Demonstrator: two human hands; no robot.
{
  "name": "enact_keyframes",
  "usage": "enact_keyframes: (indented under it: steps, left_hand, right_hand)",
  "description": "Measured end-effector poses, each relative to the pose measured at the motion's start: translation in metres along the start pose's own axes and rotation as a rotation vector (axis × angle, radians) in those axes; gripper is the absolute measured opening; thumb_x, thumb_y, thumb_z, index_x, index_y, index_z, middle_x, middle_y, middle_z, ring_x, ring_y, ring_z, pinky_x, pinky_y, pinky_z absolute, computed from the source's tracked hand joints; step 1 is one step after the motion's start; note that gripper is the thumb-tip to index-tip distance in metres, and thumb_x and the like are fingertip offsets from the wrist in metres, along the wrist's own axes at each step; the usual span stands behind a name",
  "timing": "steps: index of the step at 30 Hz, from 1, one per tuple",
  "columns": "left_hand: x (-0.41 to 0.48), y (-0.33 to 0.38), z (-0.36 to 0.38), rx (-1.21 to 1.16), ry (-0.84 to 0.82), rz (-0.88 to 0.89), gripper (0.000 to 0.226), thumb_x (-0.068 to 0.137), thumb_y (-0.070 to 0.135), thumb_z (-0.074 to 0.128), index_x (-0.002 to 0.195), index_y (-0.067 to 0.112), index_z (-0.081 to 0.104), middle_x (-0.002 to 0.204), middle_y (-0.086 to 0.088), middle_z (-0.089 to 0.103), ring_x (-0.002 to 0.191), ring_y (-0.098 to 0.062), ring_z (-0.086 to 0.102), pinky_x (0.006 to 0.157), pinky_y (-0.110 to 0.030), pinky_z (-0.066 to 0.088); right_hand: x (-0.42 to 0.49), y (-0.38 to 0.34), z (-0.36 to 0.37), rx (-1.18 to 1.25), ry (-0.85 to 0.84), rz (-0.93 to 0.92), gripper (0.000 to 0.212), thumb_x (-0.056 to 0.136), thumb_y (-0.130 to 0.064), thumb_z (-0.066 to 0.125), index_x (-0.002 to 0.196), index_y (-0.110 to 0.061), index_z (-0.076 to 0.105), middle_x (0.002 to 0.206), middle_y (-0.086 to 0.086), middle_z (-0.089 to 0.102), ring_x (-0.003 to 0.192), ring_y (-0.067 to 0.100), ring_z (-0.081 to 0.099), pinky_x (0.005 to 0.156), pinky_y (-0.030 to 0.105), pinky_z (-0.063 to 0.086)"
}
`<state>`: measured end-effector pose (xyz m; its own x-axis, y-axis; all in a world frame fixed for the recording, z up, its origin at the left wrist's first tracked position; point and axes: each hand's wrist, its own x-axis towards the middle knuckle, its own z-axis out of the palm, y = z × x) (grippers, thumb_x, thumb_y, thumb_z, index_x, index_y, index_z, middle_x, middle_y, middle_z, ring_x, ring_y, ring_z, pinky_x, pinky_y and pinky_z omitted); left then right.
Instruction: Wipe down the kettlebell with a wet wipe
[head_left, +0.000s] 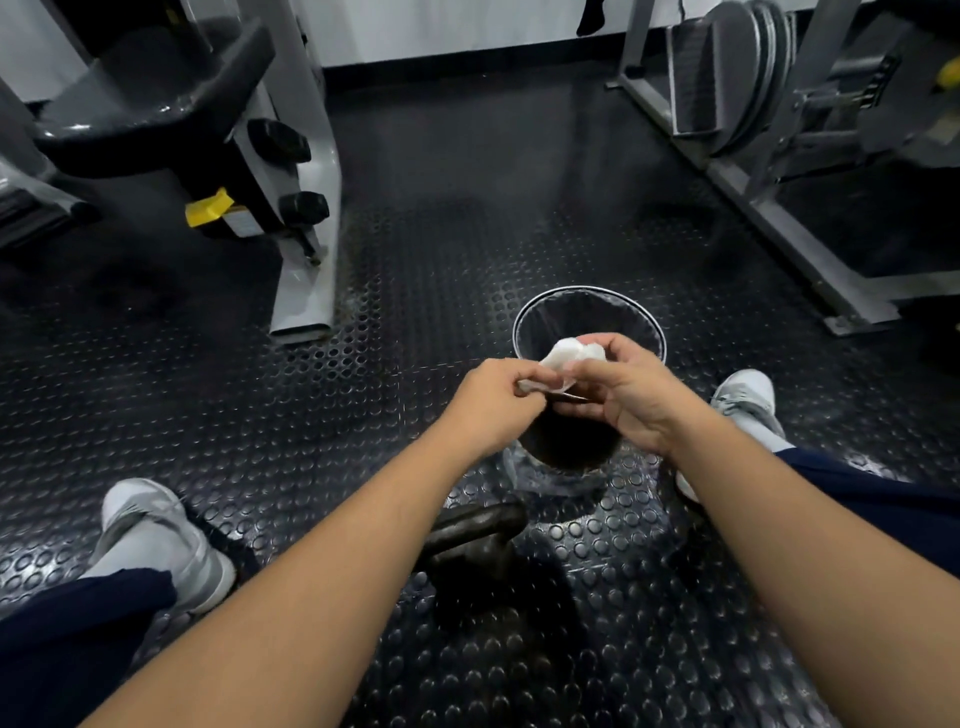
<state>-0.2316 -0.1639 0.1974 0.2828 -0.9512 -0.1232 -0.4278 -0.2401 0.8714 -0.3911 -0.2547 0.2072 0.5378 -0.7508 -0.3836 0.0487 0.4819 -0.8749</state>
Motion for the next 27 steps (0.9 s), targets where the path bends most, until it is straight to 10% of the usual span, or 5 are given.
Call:
enact_keyframes:
  steps: [4,9,18,27]
  left_hand:
    - [0.013,0.005,0.007,-0.135,0.068,-0.042,0.012,0.079,0.041,0.083,0.088,0.033,0.08,0.081,0.012,0.076,0.082,-0.009,0.072,0.087,-0.038,0.06]
    - [0.031,0.008,0.018,-0.264,0.179,-0.093,0.021,0.072,0.041,0.085,0.084,0.031,0.072,0.083,0.005,0.078,0.081,-0.017,0.077,0.083,-0.049,0.062]
    - [0.053,0.005,0.006,0.046,0.243,-0.109,0.015,0.086,0.039,0.078,0.095,0.031,0.07,0.09,0.014,0.069,0.085,0.0,0.064,0.069,-0.019,0.047]
    - [0.036,0.006,-0.04,0.134,0.297,-0.084,0.012,0.086,0.04,0.078,0.087,0.03,0.072,0.086,0.015,0.07,0.084,0.001,0.065,0.069,-0.018,0.047]
  right_hand:
    - [0.007,-0.01,-0.005,-0.1,-0.01,-0.099,0.028,0.087,0.017,0.065,0.095,-0.009,0.061,0.095,0.016,0.073,0.075,0.026,0.074,0.067,0.032,0.065]
    - [0.027,-0.014,-0.016,-0.213,0.087,-0.168,0.02,0.088,0.016,0.067,0.092,-0.004,0.065,0.093,0.019,0.072,0.076,0.028,0.074,0.072,0.034,0.066]
    - [0.1,-0.027,-0.053,-0.767,0.454,-0.221,0.014,0.077,-0.015,0.072,0.089,-0.023,0.074,0.086,0.003,0.076,0.073,0.021,0.077,0.076,0.043,0.065]
    - [0.104,-0.048,-0.048,-1.086,0.293,-0.192,0.047,0.088,-0.022,0.08,0.132,-0.02,0.062,0.115,-0.003,0.071,0.099,0.016,0.064,0.085,0.026,0.047]
